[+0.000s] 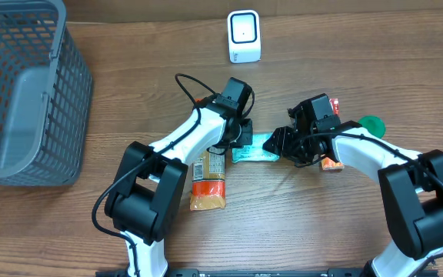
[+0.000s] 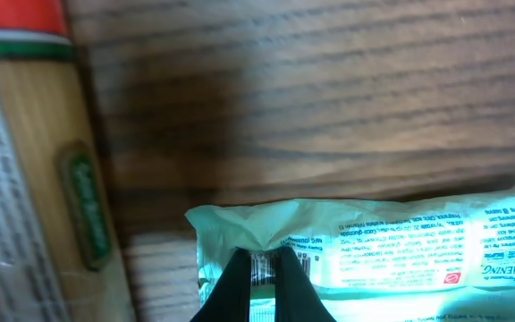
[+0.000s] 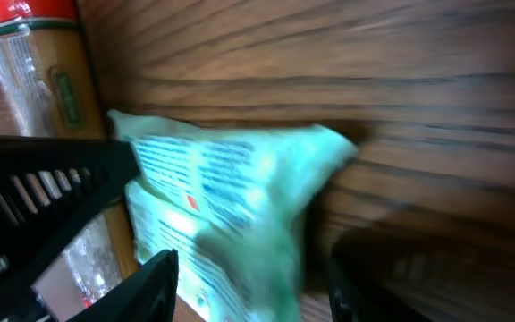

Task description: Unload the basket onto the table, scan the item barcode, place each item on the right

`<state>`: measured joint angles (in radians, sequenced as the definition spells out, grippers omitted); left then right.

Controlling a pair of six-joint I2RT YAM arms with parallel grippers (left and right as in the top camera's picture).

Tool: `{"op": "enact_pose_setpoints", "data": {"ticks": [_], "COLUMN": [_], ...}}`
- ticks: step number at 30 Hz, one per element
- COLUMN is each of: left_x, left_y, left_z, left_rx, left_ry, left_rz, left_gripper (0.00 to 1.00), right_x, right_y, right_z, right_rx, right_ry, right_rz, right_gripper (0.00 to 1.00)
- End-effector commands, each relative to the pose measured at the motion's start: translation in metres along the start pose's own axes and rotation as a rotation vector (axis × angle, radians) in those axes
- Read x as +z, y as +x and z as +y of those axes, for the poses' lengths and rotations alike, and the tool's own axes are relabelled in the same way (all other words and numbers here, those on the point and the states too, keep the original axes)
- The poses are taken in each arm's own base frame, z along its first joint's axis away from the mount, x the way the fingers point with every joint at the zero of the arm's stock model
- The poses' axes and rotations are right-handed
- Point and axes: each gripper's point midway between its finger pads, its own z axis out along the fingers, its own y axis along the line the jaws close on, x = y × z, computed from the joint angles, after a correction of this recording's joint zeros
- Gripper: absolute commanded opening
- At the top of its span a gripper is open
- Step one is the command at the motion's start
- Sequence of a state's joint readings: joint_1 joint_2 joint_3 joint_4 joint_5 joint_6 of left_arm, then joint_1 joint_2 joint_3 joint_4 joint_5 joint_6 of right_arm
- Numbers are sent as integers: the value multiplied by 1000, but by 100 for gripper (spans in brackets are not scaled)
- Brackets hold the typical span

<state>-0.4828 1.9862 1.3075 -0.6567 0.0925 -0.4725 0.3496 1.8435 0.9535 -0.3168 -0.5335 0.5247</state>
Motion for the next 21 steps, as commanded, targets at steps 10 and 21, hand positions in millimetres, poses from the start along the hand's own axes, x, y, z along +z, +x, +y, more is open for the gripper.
{"op": "enact_pose_setpoints", "data": {"ticks": [10,21], "left_x": [19,17], "left_y": [31,27], "left_z": [9,5], "left_rx": [-1,1], "left_ry": [-42,-26], "left_rz": [83,71], "left_gripper": [4,4], "right_x": [7,7], "right_y": [8,8], "right_z": [4,4], "right_rx": [16,7], "right_ry": [-22,-20], "right_rz": [31,29], "right_gripper": [37,8]}}
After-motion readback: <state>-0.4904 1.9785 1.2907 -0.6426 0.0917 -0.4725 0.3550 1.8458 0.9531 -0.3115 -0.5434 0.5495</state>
